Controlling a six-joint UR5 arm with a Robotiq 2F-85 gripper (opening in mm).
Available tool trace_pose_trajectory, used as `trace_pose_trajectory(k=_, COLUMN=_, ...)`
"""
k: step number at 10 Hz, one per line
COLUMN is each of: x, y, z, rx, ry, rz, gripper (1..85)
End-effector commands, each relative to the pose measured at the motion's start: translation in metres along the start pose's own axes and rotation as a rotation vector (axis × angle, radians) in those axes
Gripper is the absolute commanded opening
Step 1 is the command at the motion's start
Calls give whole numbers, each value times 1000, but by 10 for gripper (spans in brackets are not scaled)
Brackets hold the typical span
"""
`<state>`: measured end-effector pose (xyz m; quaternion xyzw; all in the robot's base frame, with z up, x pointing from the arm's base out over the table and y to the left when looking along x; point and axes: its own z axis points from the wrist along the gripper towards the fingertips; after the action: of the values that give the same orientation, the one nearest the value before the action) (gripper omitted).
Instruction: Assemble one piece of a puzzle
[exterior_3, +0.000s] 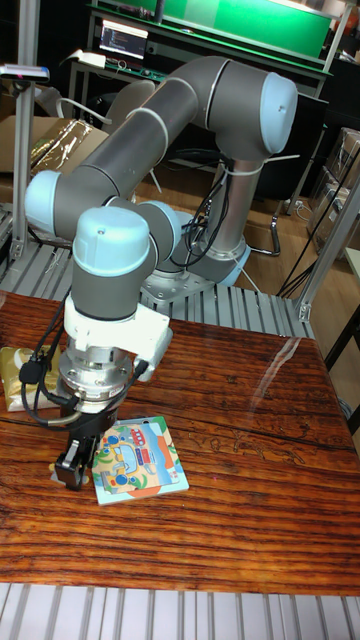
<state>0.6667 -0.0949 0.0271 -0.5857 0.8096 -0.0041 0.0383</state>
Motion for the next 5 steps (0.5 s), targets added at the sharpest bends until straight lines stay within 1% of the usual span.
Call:
trace_pose_trajectory(k=1, x=-7, y=3, z=-11, rx=-2, ry=-31, rz=138, gripper=277)
trace_pose_trajectory(k=2, x=-10, y=3, z=-17, rx=-1, ry=-34, rz=190, gripper=277)
trace_pose_trajectory(k=3, x=-6, y=0, z=-20, rx=15, ry=-17, rz=233, gripper=277)
trace_pose_trajectory(k=4, x=-3, y=-4, z=-20, rx=33, ry=-9, rz=273, gripper=277)
trace_pose_trajectory(k=5, x=0, y=-5, z=-20, rx=38, ry=1, rz=317, gripper=277)
